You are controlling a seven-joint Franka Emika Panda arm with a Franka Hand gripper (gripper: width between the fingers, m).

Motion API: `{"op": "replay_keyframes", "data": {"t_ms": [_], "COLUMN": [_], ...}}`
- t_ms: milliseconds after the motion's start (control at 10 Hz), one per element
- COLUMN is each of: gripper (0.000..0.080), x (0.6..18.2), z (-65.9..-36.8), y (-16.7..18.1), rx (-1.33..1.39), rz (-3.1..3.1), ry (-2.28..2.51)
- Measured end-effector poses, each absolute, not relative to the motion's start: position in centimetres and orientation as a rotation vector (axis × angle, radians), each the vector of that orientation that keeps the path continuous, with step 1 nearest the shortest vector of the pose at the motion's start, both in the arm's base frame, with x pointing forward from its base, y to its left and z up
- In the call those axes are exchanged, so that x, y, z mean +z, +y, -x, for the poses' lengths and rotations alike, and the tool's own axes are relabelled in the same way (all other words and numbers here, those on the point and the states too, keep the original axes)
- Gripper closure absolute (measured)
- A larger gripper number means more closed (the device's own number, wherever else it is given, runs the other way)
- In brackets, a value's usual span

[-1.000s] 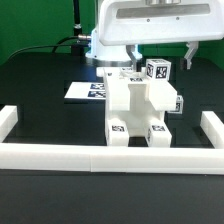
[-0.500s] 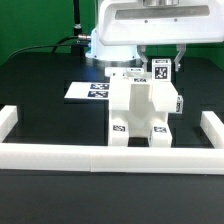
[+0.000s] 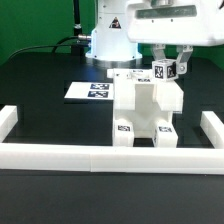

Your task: Assemble chair

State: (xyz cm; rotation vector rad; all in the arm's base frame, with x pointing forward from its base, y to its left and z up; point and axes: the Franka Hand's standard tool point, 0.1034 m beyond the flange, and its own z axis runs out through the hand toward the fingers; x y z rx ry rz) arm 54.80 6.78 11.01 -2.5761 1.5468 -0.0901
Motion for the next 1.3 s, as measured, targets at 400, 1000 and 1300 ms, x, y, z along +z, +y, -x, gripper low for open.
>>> {"op": "replay_keyframes", "data": {"t_ms": [400,1000,1300], "gripper": [0.0511,0.0153,0.0151], "x": [11.0,11.3,11.0], "z": [-55.1,-56.1,-56.1], "y": [7.1,6.2,6.0], "rx": [-0.071,-0.108,-0.126], "rz": [2.390,2.905,2.978], "ry": [1.766,0.782,0.500]}}
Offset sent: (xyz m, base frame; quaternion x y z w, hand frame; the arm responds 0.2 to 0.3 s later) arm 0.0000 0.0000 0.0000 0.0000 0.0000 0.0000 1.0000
